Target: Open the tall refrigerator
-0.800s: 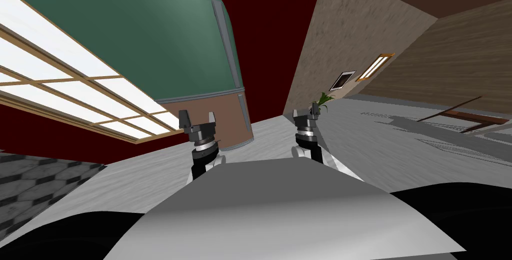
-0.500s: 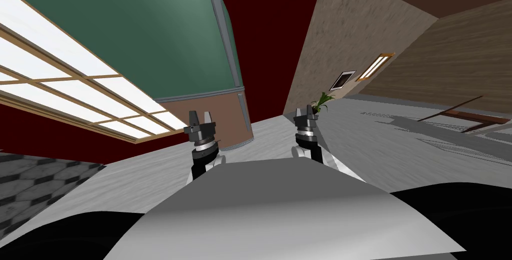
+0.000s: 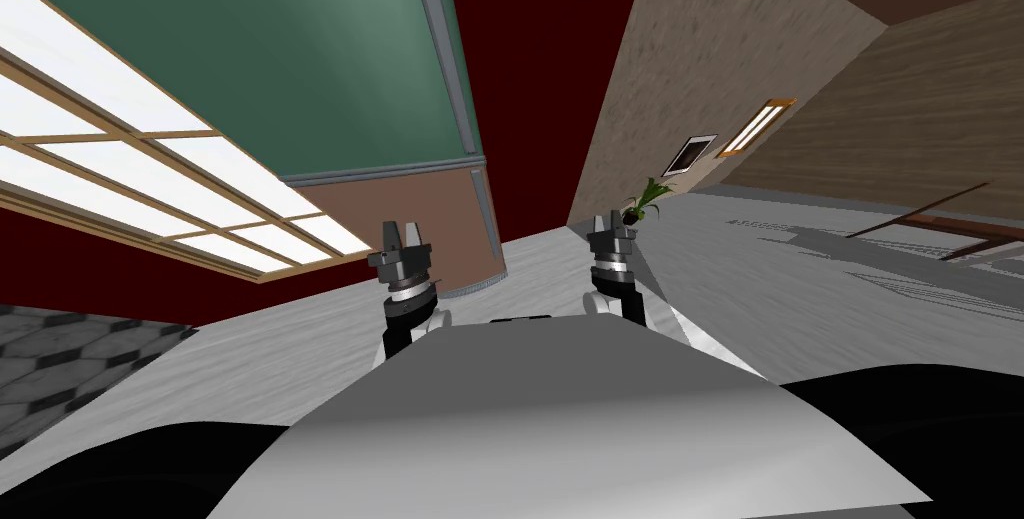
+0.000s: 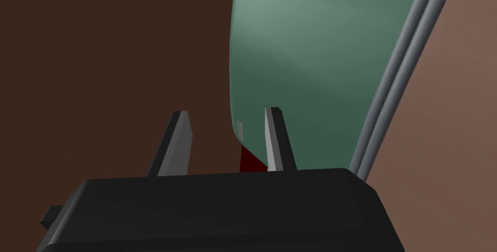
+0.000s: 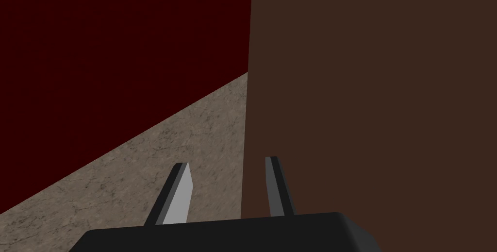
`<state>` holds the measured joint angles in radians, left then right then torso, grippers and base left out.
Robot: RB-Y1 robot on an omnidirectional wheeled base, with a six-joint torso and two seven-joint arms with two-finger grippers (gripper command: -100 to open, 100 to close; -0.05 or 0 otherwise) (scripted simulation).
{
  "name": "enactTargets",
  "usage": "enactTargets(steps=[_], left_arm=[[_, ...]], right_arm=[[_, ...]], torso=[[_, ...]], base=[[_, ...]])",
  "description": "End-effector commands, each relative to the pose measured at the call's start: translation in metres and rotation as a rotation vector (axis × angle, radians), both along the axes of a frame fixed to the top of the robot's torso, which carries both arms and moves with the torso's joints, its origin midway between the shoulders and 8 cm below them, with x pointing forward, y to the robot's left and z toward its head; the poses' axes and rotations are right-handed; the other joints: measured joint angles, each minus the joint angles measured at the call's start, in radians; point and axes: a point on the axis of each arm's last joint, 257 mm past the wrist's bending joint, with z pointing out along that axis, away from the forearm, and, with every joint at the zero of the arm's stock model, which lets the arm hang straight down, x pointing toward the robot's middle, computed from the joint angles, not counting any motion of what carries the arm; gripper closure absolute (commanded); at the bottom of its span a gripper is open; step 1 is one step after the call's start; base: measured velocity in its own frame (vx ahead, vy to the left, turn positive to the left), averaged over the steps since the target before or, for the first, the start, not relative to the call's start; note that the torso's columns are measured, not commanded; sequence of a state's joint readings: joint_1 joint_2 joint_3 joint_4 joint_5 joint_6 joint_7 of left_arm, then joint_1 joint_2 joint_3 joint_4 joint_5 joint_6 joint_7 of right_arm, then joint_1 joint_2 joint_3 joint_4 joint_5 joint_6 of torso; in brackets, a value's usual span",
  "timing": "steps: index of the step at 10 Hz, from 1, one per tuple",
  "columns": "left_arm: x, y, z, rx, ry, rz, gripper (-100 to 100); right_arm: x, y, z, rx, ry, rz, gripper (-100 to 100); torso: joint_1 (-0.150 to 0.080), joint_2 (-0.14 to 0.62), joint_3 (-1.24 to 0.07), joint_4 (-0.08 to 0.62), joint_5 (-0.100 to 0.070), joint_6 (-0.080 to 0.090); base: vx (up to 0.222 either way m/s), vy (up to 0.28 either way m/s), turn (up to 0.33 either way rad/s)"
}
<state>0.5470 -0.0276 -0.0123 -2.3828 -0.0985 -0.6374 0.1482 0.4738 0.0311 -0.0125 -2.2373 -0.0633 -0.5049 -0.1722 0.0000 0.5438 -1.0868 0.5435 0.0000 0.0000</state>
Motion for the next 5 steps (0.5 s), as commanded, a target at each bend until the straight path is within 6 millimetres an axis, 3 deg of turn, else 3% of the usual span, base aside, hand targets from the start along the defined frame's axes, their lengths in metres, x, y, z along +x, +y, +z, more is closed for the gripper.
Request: enactTargets(steps=[1, 2, 5], left_arm=[[0.0, 0.0, 0.0, 0.0, 0.0, 0.0, 0], [0.006, -0.003, -0.001, 0.025, 0.015, -0.018, -100], [0.026, -0.004, -0.001, 0.065, 0.056, -0.048, -100]], right_arm=[[0.0, 0.0, 0.0, 0.0, 0.0, 0.0, 0], [0.0, 0.0, 0.0, 0.0, 0.0, 0.0, 0], [0.0, 0.0, 0.0, 0.0, 0.001, 0.0, 0]], torso=[[0.0, 0.074, -0.148, 0.074, 0.0, 0.0], [0.0, 0.148, -0.295, 0.148, 0.0, 0.0], [-0.003, 0.191, -0.389, 0.193, -0.001, 0.0]], base=[[0.0, 0.0, 0.0], [0.015, -0.018, 0.008], [0.045, -0.069, 0.018]])
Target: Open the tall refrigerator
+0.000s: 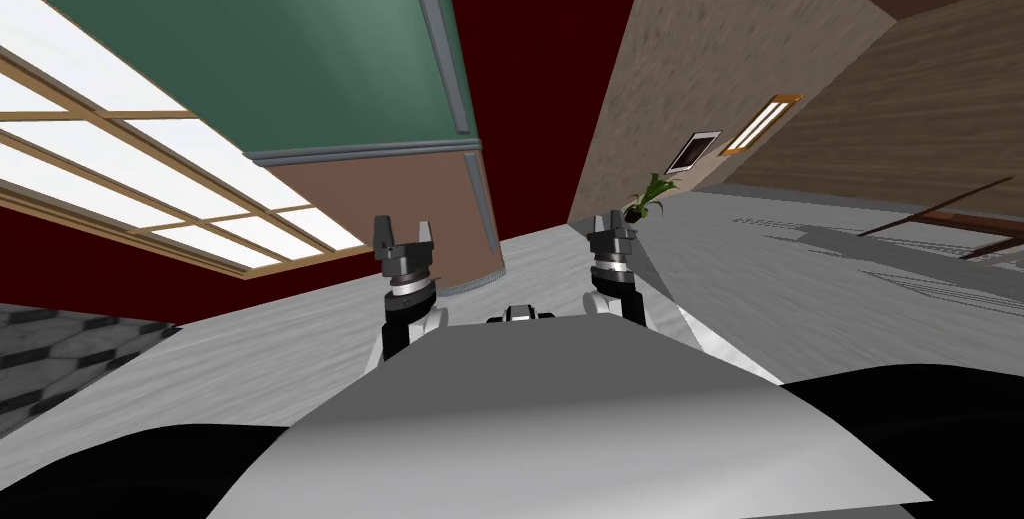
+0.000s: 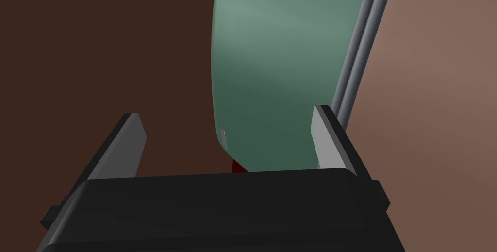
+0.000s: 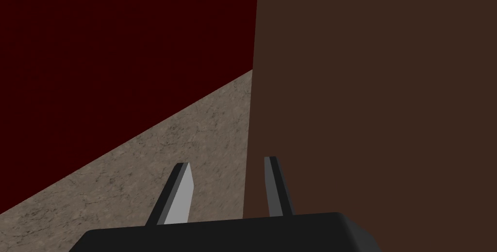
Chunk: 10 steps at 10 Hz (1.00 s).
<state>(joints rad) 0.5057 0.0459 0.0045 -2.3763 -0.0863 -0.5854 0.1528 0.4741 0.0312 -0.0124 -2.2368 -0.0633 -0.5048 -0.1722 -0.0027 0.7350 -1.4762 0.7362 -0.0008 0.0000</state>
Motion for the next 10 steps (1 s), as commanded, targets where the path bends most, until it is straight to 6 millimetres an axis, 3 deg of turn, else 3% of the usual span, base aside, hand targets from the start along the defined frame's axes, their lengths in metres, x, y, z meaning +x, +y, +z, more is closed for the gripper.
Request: enactTargets(steps=[1, 10], left_arm=[[0.02, 0.002, 0.0, 0.027, 0.034, -0.019, -100], [0.075, 0.025, 0.017, 0.014, 0.113, -0.01, -100]], right_arm=[[0.0, 0.0, 0.0, 0.0, 0.0, 0.0, 0], [0.0, 0.0, 0.0, 0.0, 0.0, 0.0, 0]], torso=[[0.002, 0.0, -0.001, 0.001, 0.0, 0.0], [0.003, 0.003, 0.0, 0.002, 0.001, 0.0]], base=[[0.09, -0.087, 0.023], [0.052, -0.089, 0.019]])
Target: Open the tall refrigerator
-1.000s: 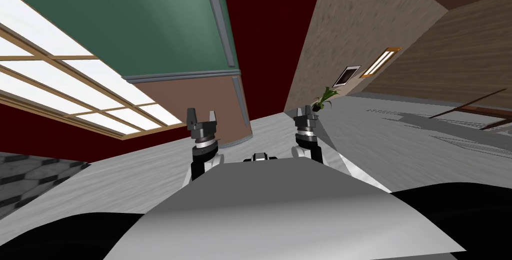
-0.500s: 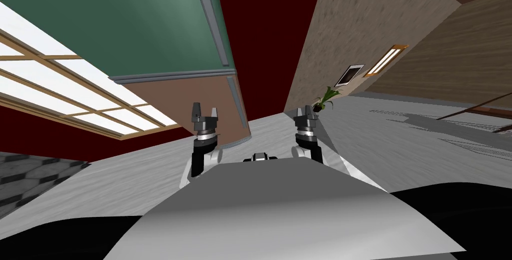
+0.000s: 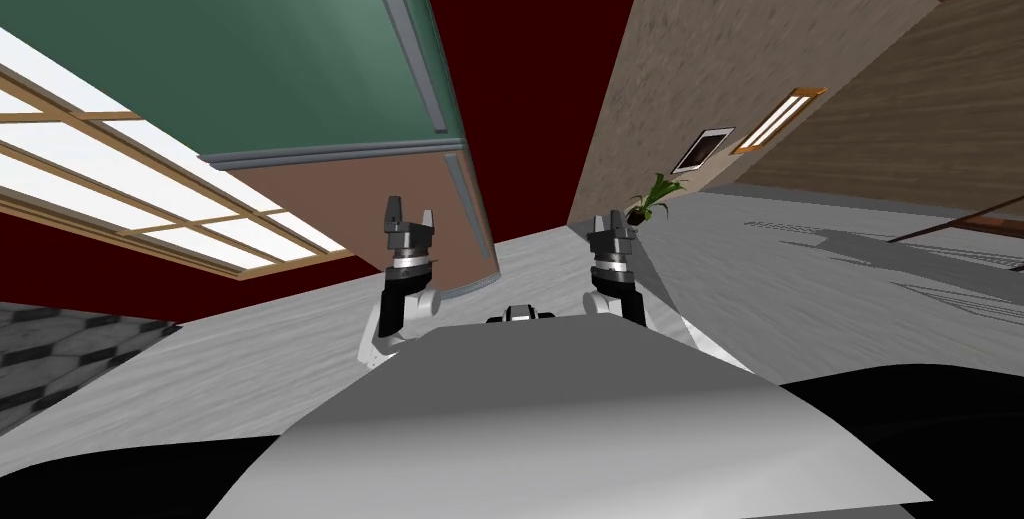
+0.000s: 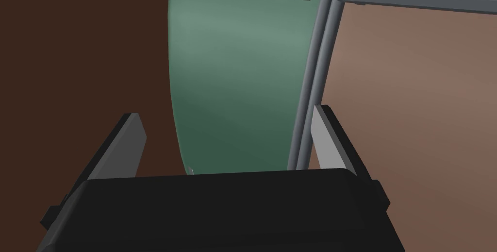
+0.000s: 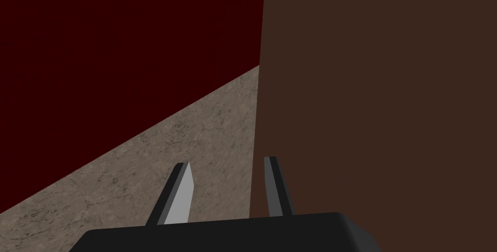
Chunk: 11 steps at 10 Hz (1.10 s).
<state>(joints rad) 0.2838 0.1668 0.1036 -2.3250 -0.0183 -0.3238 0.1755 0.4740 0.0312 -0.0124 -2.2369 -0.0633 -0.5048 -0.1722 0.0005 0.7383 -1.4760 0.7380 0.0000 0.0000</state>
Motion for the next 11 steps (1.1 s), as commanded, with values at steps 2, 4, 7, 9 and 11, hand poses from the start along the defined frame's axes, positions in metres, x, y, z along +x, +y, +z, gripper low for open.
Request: enactTargets(steps=[2, 4, 7, 9, 11], left_arm=[[0.026, 0.014, 0.009, -0.017, 0.038, 0.015, -100], [0.037, 0.021, 0.017, -0.029, 0.051, 0.021, -100], [0.053, 0.029, 0.024, -0.049, 0.081, 0.031, -100], [0.062, 0.039, 0.032, -0.064, 0.092, 0.041, -100], [0.071, 0.049, 0.039, -0.083, 0.103, 0.052, -100]], right_arm=[[0.0, 0.0, 0.0, 0.0, 0.0, 0.0, 0], [0.0, 0.0, 0.0, 0.0, 0.0, 0.0, 0], [0.0, 0.0, 0.0, 0.0, 0.0, 0.0, 0], [0.0, 0.0, 0.0, 0.0, 0.0, 0.0, 0], [0.0, 0.0, 0.0, 0.0, 0.0, 0.0, 0]], torso=[[0.0, 0.0, 0.0, 0.0, 0.0, 0.0], [0.0, 0.0, 0.0, 0.0, 0.0, 0.0], [-0.002, 0.0, 0.0, 0.0, 0.0, 0.0], [0.003, 0.002, 0.001, 0.001, 0.001, 0.0], [-0.001, -0.001, 0.0, 0.0, 0.0, 0.0]], base=[[0.059, -0.087, 0.021], [0.059, -0.09, 0.021], [0.06, -0.103, 0.023], [0.033, -0.054, 0.012], [0.049, -0.092, 0.034]])
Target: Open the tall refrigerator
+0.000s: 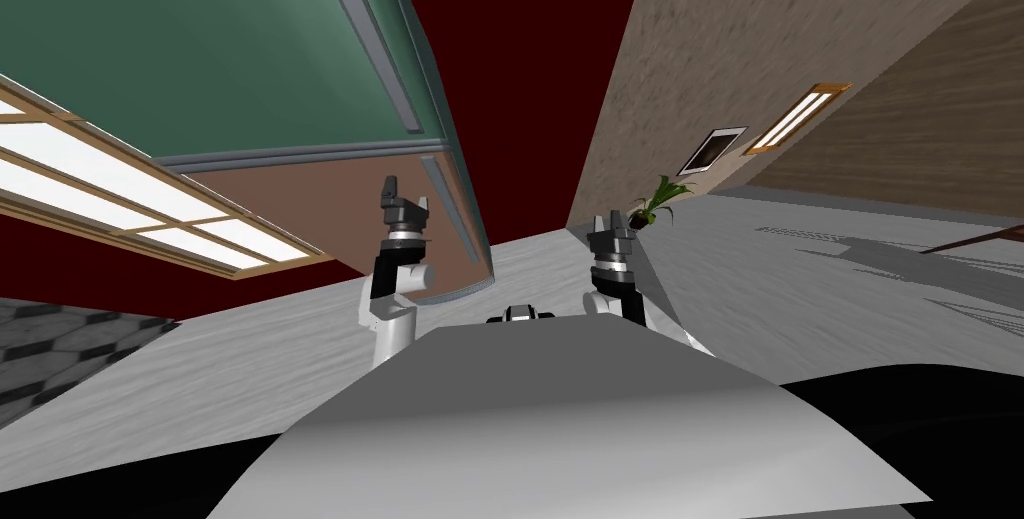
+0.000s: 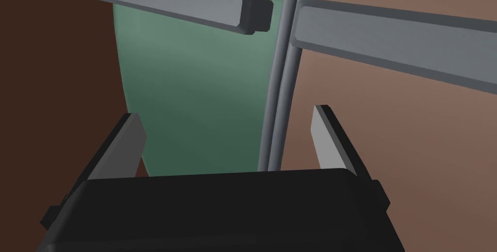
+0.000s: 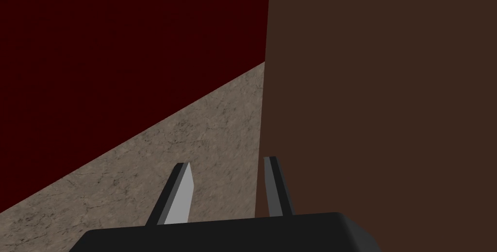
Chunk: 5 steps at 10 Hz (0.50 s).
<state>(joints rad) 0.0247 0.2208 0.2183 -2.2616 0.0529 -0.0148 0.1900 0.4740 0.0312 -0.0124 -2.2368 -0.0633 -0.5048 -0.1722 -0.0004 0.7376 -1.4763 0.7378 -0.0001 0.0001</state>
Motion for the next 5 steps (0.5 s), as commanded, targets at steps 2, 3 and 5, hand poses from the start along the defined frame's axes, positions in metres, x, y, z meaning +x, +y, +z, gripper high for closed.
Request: enactTargets(steps=[2, 3, 5], left_arm=[[0.016, 0.012, 0.007, -0.028, 0.037, 0.014, -100], [0.021, 0.022, 0.018, -0.045, 0.031, 0.023, -100], [0.026, 0.022, 0.015, -0.052, 0.058, 0.026, -100]], right_arm=[[0.0, 0.0, 0.0, 0.0, 0.0, 0.0, 0], [0.0, 0.0, 0.0, 0.0, 0.0, 0.0, 0], [0.0, 0.0, 0.0, 0.0, 0.0, 0.0, 0]], torso=[[0.0, 0.0, 0.0, 0.0, 0.0, 0.0], [0.003, 0.001, 0.001, 0.0, 0.001, 0.0], [0.0, 0.001, 0.0, 0.0, 0.0, 0.0]], base=[[0.047, -0.069, 0.006], [0.055, -0.076, 0.032], [0.039, -0.06, 0.013]])
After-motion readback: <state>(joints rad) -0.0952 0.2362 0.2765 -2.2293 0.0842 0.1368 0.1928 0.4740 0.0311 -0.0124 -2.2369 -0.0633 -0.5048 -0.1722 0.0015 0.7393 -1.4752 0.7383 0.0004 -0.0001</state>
